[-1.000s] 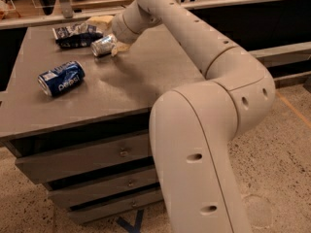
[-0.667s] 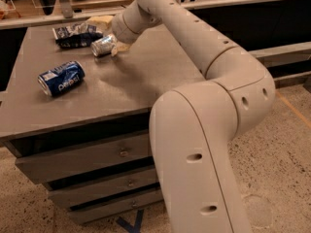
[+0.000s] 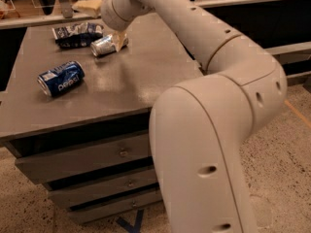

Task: Move redbull can near blue chip bag

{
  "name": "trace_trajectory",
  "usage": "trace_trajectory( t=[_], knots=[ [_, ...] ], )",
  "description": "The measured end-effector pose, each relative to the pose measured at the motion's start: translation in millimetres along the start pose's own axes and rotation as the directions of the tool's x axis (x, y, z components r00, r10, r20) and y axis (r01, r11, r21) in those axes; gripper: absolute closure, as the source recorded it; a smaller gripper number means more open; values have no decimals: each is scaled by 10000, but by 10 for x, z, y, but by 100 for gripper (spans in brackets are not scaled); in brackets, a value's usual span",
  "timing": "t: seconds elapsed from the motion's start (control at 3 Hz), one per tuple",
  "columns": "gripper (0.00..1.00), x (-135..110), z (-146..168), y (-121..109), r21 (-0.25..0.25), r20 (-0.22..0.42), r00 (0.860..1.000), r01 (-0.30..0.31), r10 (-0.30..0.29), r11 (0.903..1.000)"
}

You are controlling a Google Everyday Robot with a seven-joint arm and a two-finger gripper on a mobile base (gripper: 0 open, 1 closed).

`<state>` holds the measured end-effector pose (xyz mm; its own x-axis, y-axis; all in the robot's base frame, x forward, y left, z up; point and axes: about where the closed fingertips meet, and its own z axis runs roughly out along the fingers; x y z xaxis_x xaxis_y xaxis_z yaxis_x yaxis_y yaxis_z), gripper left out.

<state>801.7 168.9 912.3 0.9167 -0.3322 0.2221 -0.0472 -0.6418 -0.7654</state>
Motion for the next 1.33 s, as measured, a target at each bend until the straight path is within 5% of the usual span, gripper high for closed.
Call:
trace_trajectory(
  t=[0.33,0.67,1.0,1.33],
  knots=[
    [0,-65,-442,-584,306,-1365,9802,1489,-1434,9884],
    [0,-174,-947,-988,155,-2823,9329,2376,-2237,9712],
    [0,-104,-1564,-1020,-112,-4329,8752,2341,-2157,9722],
    [0,14,-2208,-794,-362,-5595,8096,1903,-1776,9811]
  ],
)
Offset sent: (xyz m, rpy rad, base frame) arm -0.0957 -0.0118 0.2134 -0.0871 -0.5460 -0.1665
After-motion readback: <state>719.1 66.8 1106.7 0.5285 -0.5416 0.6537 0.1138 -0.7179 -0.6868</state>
